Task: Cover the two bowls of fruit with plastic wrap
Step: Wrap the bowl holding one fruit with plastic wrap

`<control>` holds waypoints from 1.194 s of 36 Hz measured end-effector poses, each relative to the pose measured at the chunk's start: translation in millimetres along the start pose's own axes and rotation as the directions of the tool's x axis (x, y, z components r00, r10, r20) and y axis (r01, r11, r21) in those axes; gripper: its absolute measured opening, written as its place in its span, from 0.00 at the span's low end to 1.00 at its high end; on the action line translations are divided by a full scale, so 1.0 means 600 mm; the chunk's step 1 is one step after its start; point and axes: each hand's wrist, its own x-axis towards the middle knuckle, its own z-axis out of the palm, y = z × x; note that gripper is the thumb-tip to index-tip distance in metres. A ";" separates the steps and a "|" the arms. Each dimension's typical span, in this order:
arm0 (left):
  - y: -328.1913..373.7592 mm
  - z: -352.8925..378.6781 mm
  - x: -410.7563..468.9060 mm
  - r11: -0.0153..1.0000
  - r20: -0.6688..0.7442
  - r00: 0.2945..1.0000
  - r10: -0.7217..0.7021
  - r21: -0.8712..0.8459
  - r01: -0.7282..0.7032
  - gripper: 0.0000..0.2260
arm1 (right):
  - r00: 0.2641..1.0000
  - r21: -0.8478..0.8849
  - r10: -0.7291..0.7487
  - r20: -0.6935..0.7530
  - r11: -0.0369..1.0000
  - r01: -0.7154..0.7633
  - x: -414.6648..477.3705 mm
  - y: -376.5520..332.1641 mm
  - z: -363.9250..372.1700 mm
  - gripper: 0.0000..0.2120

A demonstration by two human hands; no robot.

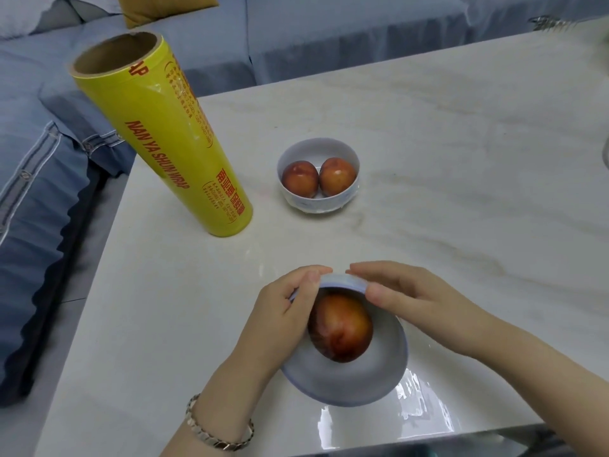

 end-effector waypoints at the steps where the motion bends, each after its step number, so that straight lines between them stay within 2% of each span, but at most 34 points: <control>1: -0.002 0.000 0.000 1.000 -0.008 1.000 -0.005 -0.002 0.004 0.15 | 1.000 0.000 -0.012 0.027 1.000 0.012 -0.001 -0.001 0.005 0.25; 4: -0.001 -0.001 0.001 1.000 -0.042 0.999 -0.010 -0.023 0.009 0.15 | 1.000 0.067 -0.020 0.024 0.998 0.018 -0.002 0.002 0.013 0.24; 6: 0.000 -0.002 0.002 0.998 -0.080 0.996 -0.045 -0.053 0.041 0.13 | 0.997 0.183 0.064 -0.039 0.982 -0.056 0.000 0.006 0.006 0.28; 9: -0.003 -0.005 0.001 0.989 -0.177 0.976 -0.126 -0.099 0.110 0.18 | 0.974 0.305 0.173 -0.144 0.944 -0.123 0.000 0.012 -0.008 0.26; 13: -0.007 0.009 -0.005 0.949 -0.262 0.924 -0.279 -0.219 0.225 0.21 | 0.987 0.316 0.113 -0.111 0.946 -0.072 -0.006 0.009 -0.014 0.17; 15: -0.009 0.021 -0.007 0.918 -0.272 0.889 -0.369 -0.257 0.302 0.23 | 0.985 0.281 0.073 -0.158 0.959 -0.026 -0.006 0.006 -0.018 0.11; 17: -0.010 0.032 -0.010 0.907 -0.269 0.878 -0.396 -0.263 0.329 0.23 | 0.980 0.235 0.056 -0.193 0.972 -0.009 -0.002 0.006 -0.024 0.09; 21: 0.001 0.035 -0.010 0.920 -0.221 0.907 -0.358 -0.252 0.301 0.19 | 0.981 0.217 0.067 -0.185 0.976 -0.026 0.006 0.012 -0.033 0.06; 25: 0.021 0.019 0.003 0.970 -0.083 0.967 -0.241 -0.057 0.237 0.05 | 0.982 0.292 0.116 -0.149 0.954 -0.069 0.009 0.017 -0.044 0.05; 27: 0.028 0.009 0.013 0.973 -0.050 0.972 -0.230 -0.018 0.229 0.09 | 0.985 0.301 0.134 -0.106 0.949 -0.097 0.012 0.017 -0.049 0.06; 30: 0.034 0.007 0.029 0.970 0.008 0.971 -0.238 -0.057 0.238 0.08 | 0.991 0.255 0.135 -0.022 0.959 -0.125 0.019 0.012 -0.053 0.06; 34: 0.030 0.015 0.034 0.976 0.057 0.976 -0.208 -0.048 0.211 0.14 | 0.984 0.106 0.148 0.099 0.982 -0.158 0.031 0.000 -0.068 0.07; 37: 0.029 0.015 0.028 0.990 0.049 0.991 -0.129 -0.051 0.131 0.16 | 0.962 -0.015 0.149 0.230 0.989 -0.149 0.035 -0.012 -0.072 0.05; 40: 0.027 0.015 0.024 0.998 0.050 0.997 -0.057 -0.038 0.059 0.17 | 0.960 -0.036 0.146 0.240 0.989 -0.142 0.042 -0.017 -0.072 0.11; 43: 0.020 0.015 0.021 1.000 0.022 1.000 -0.007 -0.016 0.007 0.15 | 0.960 0.018 0.144 0.241 0.988 -0.152 0.047 -0.020 -0.074 0.10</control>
